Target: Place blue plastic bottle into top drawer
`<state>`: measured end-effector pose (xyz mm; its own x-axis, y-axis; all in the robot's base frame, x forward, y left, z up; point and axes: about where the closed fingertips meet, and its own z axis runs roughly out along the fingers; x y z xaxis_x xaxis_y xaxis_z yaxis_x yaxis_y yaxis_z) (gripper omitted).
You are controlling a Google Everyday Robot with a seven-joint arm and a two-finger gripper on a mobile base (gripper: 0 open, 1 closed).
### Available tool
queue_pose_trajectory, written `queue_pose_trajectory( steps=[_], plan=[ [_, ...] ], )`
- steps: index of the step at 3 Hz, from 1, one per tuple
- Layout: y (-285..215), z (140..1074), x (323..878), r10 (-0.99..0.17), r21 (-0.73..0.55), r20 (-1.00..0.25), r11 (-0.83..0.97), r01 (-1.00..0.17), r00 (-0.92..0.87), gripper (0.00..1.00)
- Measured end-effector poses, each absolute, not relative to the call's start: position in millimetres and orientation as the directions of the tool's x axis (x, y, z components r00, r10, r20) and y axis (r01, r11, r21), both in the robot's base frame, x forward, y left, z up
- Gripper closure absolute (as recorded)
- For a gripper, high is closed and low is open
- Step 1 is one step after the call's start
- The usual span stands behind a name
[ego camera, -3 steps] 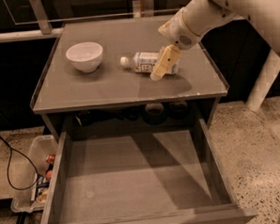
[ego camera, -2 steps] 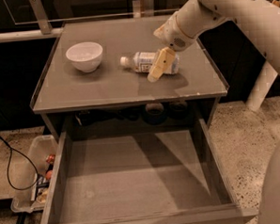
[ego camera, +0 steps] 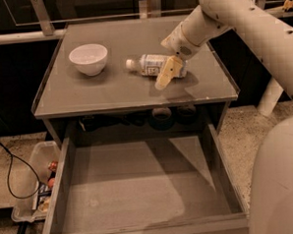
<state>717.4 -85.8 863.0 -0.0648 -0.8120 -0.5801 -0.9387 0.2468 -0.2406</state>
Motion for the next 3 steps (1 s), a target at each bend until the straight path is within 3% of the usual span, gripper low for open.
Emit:
queue_pose_trajectory(
  steps=[1, 3],
  plan=[
    [-85.7, 862.7, 717.6, -0.812, -0.24, -0.58, 0.247, -0.939, -0.065, 0.19],
    [-85.7, 862.6, 717.6, -0.812, -0.24, -0.58, 0.247, -0.939, -0.065, 0.66]
  ],
)
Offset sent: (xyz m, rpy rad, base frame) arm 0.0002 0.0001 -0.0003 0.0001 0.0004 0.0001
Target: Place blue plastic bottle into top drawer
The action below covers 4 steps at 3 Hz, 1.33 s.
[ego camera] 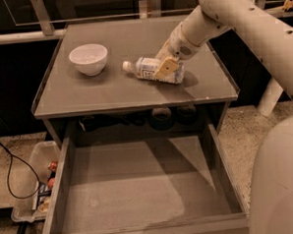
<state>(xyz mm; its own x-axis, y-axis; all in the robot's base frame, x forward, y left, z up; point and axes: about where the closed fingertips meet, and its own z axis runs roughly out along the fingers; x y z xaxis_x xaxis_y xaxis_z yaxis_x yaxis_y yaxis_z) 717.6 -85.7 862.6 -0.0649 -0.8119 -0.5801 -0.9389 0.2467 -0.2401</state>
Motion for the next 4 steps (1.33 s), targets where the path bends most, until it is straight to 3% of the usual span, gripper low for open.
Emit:
queue_pose_trajectory(
  steps=[1, 2, 4],
  plan=[
    [-86, 863, 718, -0.812, -0.24, -0.58, 0.247, -0.939, -0.065, 0.89],
    [-86, 863, 718, -0.812, -0.24, -0.58, 0.247, -0.939, -0.065, 1.0],
    [-88, 875, 689, -0.787, -0.24, -0.612, 0.279, -0.93, -0.078, 1.0]
  ],
)
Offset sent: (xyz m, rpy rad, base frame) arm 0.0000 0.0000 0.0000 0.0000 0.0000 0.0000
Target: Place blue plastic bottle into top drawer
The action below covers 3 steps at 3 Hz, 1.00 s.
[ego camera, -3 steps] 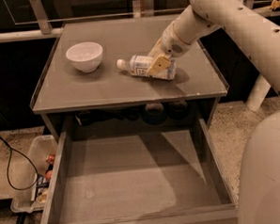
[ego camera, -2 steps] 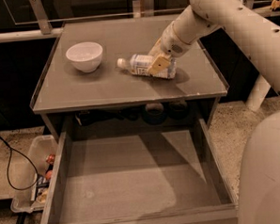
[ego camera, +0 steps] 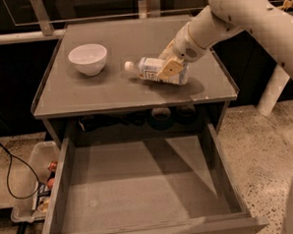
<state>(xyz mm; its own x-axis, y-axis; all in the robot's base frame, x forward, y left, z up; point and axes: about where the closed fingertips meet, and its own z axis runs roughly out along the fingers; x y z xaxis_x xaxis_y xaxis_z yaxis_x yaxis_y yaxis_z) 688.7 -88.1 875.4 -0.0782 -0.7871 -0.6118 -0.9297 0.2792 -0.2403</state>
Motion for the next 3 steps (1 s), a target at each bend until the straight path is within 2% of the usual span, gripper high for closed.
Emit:
queue_pose_trajectory(
  steps=[2, 3],
  plan=[
    [-116, 928, 599, -0.771, -0.349, -0.637, 0.307, -0.886, -0.016, 1.0],
    [-126, 918, 560, -0.765, -0.355, -0.643, 0.318, -0.879, -0.017, 1.0]
  ],
)
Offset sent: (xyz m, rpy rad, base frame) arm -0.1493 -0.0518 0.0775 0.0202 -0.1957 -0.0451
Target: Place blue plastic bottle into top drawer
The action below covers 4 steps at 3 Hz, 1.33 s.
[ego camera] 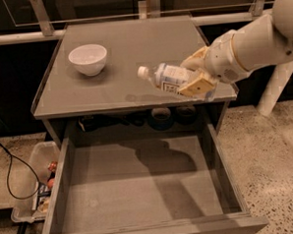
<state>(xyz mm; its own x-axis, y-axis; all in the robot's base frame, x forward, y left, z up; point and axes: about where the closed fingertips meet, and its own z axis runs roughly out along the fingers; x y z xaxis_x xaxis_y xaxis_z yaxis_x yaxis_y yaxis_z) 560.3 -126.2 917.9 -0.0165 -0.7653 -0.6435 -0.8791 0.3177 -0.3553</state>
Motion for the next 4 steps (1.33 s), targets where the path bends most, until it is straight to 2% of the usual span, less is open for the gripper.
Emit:
queue_pose_trajectory(
  steps=[1, 2, 3, 4],
  plan=[
    [-128, 886, 525, -0.748, -0.318, -0.662, 0.335, -0.887, -0.045, 1.0],
    [-115, 828, 496, -0.693, -0.202, -0.71, 0.372, -0.906, -0.126, 1.0],
    [-115, 828, 496, -0.693, -0.201, -0.71, 0.372, -0.906, -0.126, 1.0],
    [-100, 794, 499, -0.688, -0.144, -0.71, 0.35, -0.926, -0.15, 1.0]
  ],
)
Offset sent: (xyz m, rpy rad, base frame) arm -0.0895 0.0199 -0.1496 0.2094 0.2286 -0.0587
